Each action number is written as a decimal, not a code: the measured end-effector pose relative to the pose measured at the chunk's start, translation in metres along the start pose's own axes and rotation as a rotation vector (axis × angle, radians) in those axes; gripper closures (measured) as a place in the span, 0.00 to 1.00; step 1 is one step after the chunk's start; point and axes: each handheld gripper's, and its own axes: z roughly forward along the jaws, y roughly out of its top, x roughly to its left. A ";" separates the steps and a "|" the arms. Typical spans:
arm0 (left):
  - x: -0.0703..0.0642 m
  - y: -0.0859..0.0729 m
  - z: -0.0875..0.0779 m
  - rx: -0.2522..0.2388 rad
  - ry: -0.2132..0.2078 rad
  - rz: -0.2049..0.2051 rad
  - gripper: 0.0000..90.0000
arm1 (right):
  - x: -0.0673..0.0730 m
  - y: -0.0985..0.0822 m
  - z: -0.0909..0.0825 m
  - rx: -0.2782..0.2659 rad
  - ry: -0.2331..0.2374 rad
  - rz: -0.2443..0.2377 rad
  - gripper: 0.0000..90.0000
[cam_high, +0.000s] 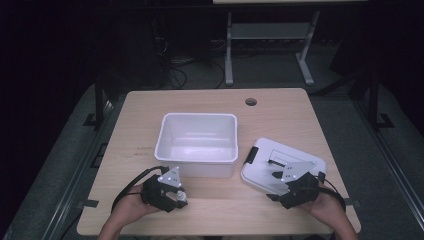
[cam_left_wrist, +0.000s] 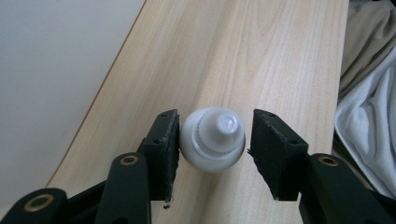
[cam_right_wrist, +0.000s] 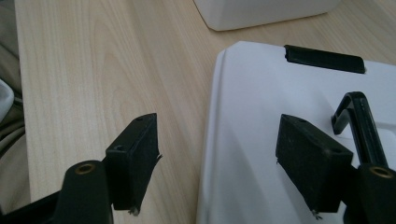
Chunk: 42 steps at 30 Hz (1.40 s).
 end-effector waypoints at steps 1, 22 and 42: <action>0.000 0.001 0.000 0.006 0.002 0.002 0.59 | 0.000 0.000 0.000 0.002 0.000 0.001 0.32; -0.002 0.007 -0.005 0.021 0.008 0.026 0.66 | -0.001 -0.002 0.001 0.006 0.002 0.000 0.32; -0.001 0.013 -0.068 -0.026 0.055 0.032 0.66 | 0.000 -0.002 0.001 0.015 -0.001 -0.004 0.31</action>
